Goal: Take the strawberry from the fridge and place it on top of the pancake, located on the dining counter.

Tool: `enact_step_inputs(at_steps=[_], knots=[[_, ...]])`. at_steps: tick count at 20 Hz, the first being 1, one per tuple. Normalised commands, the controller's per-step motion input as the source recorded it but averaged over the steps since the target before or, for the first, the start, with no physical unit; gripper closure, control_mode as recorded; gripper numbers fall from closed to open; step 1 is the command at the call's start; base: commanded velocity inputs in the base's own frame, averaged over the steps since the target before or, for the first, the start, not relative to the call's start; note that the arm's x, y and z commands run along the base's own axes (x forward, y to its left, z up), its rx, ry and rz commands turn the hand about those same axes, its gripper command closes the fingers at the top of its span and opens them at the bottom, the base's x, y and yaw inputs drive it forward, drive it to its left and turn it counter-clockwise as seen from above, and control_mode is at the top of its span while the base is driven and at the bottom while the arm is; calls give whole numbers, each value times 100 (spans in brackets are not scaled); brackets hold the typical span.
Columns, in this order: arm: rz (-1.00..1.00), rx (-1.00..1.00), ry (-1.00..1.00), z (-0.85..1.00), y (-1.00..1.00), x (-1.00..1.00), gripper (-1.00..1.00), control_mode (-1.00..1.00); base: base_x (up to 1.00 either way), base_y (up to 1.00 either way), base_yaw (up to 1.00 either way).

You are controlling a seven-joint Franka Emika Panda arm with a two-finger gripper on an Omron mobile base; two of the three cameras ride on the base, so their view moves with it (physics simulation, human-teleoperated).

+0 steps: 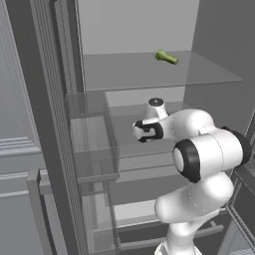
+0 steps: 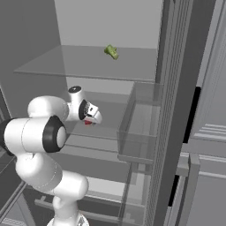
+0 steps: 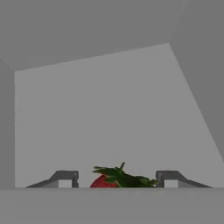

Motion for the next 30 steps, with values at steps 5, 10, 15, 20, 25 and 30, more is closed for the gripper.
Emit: enact_step_inputs(at_steps=[5, 10, 15, 20, 25, 30], knots=[[-5, 2, 0, -14, -16, -22, 100, -100, 0, 0, 0], [-3, 0, -5, 0, -6, -56, 100, -100, 0, 0, 0], [5, 0, -3, 31, -5, -99, 100, -100, 0, 0, 0], [16, 0, -2, 87, 2, -100, 100, -100, 0, 0, 0], [19, 0, 0, 100, 1, -100, 100, -100, 0, 0, 0], [22, 0, 0, 85, 0, -100, 100, -100, 0, 0, 0]])
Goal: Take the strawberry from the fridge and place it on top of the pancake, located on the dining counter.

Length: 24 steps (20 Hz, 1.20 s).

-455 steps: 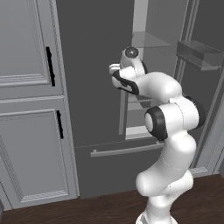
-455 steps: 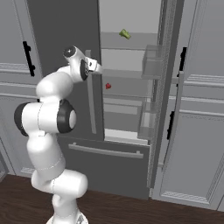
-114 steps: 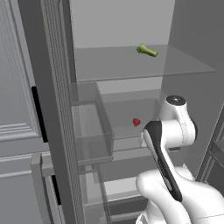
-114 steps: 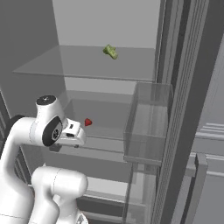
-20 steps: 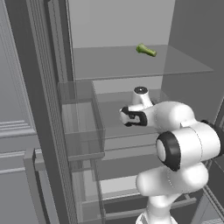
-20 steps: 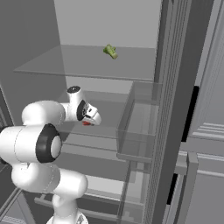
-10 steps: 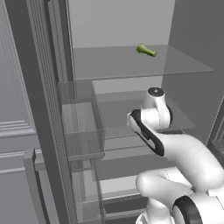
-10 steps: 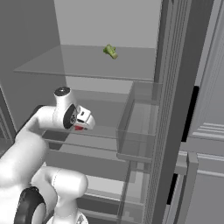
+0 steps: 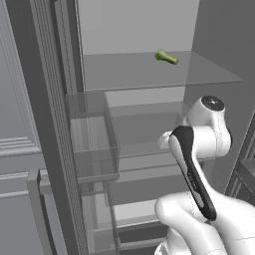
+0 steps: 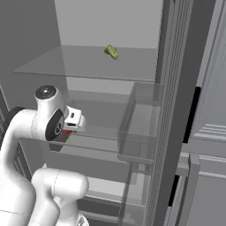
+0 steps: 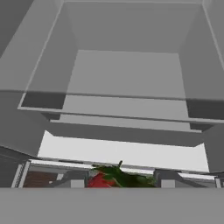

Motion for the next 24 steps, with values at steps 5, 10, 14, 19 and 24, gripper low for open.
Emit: enact_step_inputs(at_steps=[5, 10, 14, 19, 24], knots=[[12, 0, 6, 80, 0, -83, 100, -100, 0, 0, 0], [-6, -11, 19, 10, -2, -49, 100, -100, 0, 0, 0], [-15, -3, 21, -1, -2, -25, 100, -100, 0, 0, 0], [-1, 0, -3, -3, -4, -9, 100, -100, 0, 0, 0], [0, -1, -18, -14, 0, -1, 100, -100, 0, 0, 0]])
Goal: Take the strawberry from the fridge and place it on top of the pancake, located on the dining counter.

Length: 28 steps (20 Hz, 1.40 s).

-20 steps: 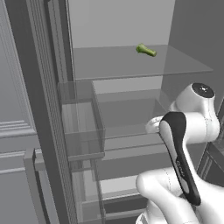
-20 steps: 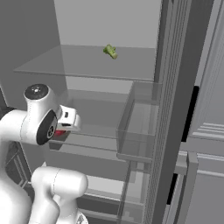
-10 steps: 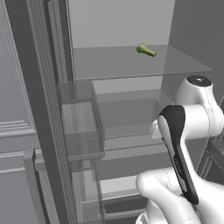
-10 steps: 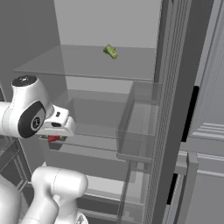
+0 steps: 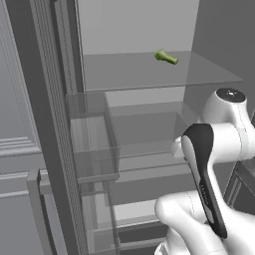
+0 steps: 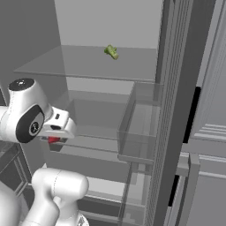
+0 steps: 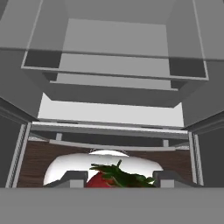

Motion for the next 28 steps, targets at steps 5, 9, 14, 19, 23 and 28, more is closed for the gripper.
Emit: enact_step_inputs(at_steps=[5, 9, 14, 19, 23, 28], knots=[[0, 0, -7, -9, 0, -4, 100, -100, 0, 0, 0], [0, 0, 0, 0, 0, 0, 100, -100, 0, 0, 0], [1, 0, 0, 0, 2, -14, 100, -100, 0, 0, 0], [0, 0, 0, 0, 0, 0, 100, 100, -96, 16, 5], [0, 0, 0, 0, 0, 0, 100, 100, -100, 16, 2], [0, 0, 0, 0, 0, 0, 100, 100, -92, 3, 9]])
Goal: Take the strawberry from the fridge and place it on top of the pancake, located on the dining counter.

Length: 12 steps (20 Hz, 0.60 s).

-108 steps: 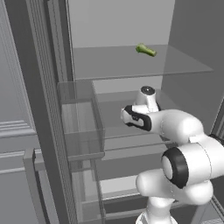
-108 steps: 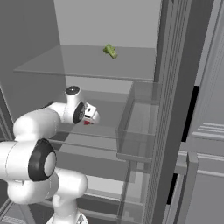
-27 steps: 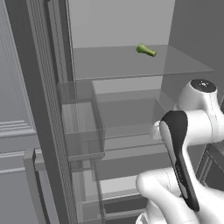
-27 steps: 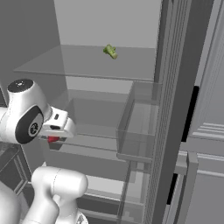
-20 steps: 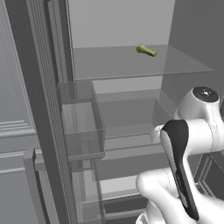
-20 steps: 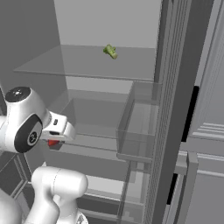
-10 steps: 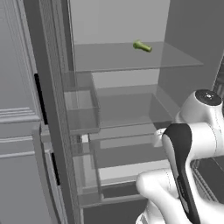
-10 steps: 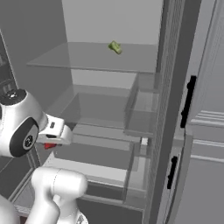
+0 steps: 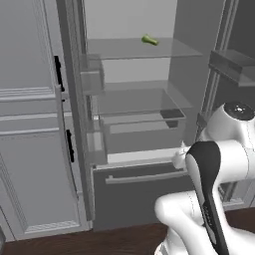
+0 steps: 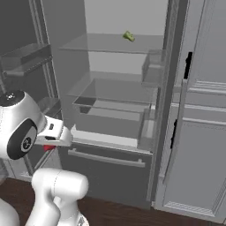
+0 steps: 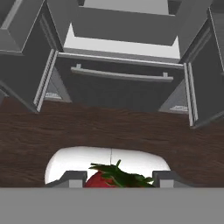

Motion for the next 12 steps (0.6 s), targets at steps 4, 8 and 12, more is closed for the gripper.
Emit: enact_step_inputs(at_steps=[4, 8, 12], knots=[[0, 0, 0, 0, 0, 0, 100, 100, -100, 0, 37], [0, 0, 0, 0, 0, 0, 100, 100, -100, 0, 64], [0, 0, 0, 0, 0, 0, 100, 100, -100, 0, 68]])
